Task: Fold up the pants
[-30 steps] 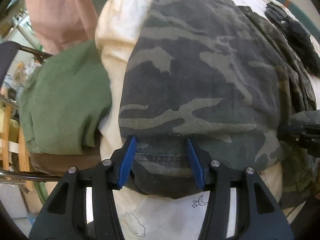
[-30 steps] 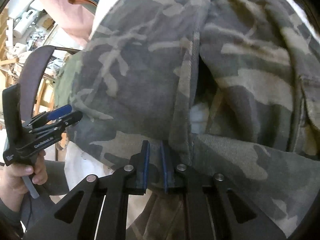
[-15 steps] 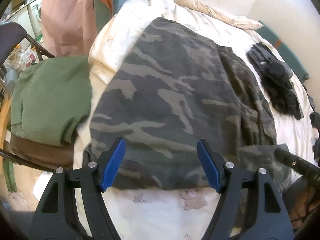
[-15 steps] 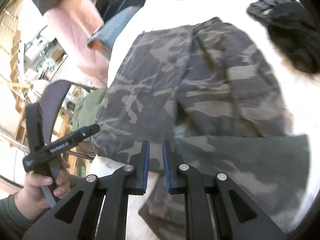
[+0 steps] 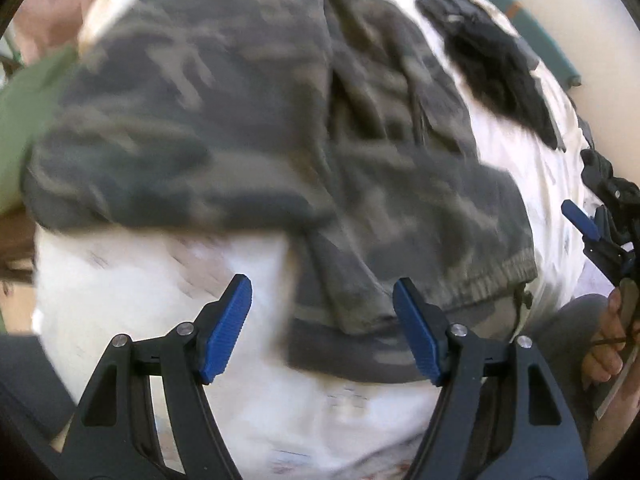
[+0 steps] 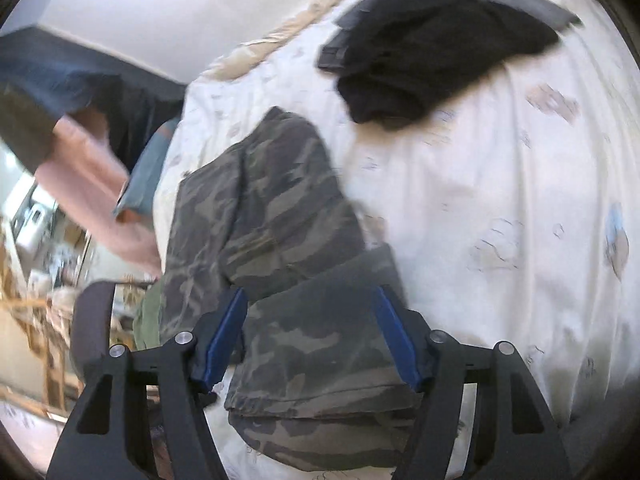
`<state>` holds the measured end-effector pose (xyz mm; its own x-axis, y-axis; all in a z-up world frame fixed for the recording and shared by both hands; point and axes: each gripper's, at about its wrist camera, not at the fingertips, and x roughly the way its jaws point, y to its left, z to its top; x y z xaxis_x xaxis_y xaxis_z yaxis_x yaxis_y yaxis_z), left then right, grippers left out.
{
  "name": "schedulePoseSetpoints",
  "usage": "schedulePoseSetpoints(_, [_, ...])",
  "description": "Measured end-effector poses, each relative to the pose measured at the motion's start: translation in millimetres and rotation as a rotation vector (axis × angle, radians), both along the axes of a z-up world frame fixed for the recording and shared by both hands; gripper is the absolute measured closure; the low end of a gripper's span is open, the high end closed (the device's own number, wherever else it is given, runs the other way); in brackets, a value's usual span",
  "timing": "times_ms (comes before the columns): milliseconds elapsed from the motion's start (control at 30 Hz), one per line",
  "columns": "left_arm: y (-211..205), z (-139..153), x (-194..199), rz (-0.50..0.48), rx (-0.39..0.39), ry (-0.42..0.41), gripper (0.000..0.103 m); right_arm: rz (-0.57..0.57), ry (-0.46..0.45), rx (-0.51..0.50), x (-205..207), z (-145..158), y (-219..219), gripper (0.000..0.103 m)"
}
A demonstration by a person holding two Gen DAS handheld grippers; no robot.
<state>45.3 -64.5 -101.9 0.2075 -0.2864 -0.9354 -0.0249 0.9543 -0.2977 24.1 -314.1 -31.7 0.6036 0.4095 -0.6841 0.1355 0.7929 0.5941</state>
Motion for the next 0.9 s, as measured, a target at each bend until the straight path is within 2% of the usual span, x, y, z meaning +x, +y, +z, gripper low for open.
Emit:
schedulePoseSetpoints(33, [-6.5, -6.3, -0.3, 0.01, -0.004, 0.022, 0.034, -0.02, 0.005, 0.005, -1.0, -1.3, -4.9, 0.034])
schedulePoseSetpoints(100, [-19.4, -18.1, 0.1, 0.022, 0.001, 0.059, 0.047, -0.077, 0.042, 0.003, -2.5, -6.2, -17.1, 0.034])
schedulePoseSetpoints(133, [-24.7, -21.9, 1.0, 0.022, 0.012, 0.064, 0.062, -0.099, 0.074, 0.005, -3.0, -11.3, -22.8, 0.034])
schedulePoseSetpoints(200, [-33.2, -24.0, 1.5, 0.008, 0.045, 0.052, 0.081, -0.112, 0.159, 0.016, -2.3, -24.1, -30.9, 0.034])
schedulePoseSetpoints(233, [-33.1, -20.5, 0.0, 0.018, 0.04, 0.025, 0.094, -0.102, 0.197, 0.026, -2.1, -30.3, -32.0, 0.034])
schedulePoseSetpoints(300, [-30.3, -14.8, -1.0, 0.025, 0.019, 0.02, 0.094, -0.064, 0.295, 0.055, -3.5, -47.0, -31.8, 0.034])
schedulePoseSetpoints(333, [-26.1, -10.5, -2.8, 0.044, -0.016, 0.025, 0.094, -0.047, 0.322, 0.071, -5.3, -52.3, -30.5, 0.034])
schedulePoseSetpoints(400, [-21.7, -4.0, -3.9, 0.042, -0.037, 0.021, 0.094, 0.001, 0.32, 0.07, -10.0, -52.6, -22.4, 0.034])
schedulePoseSetpoints(467, [-19.2, 4.0, -5.2, 0.038, -0.065, 0.011, 0.094, 0.038, 0.306, 0.027, -10.0, -49.3, -13.1, 0.034])
schedulePoseSetpoints(500, [-18.6, 7.0, -5.2, 0.035, -0.074, 0.008, 0.094, 0.062, 0.31, 0.003, -7.9, -50.0, -6.9, 0.038])
schedulePoseSetpoints(533, [-18.4, 9.0, -5.5, 0.037, -0.09, 0.014, 0.094, 0.075, 0.32, -0.003, -5.9, -53.8, -3.1, 0.06])
schedulePoseSetpoints(600, [-15.1, 7.8, -5.9, 0.057, -0.117, 0.043, 0.094, 0.1, 0.343, -0.048, -5.3, -56.8, 5.7, 0.083])
schedulePoseSetpoints(633, [-14.8, 7.2, -6.2, 0.066, -0.121, 0.05, 0.094, 0.106, 0.324, -0.07, -6.9, -52.4, 8.4, 0.095])
schedulePoseSetpoints(767, [-12.6, 6.3, -9.6, 0.079, -0.159, 0.066, 0.094, 0.107, 0.186, -0.087, -21.3, -18.2, 12.0, 0.097])
schedulePoseSetpoints(900, [-18.2, 21.7, -13.3, 0.078, -0.219, 0.069, 0.094, 0.129, 0.034, -0.015, -37.2, 15.8, 8.1, 0.097])
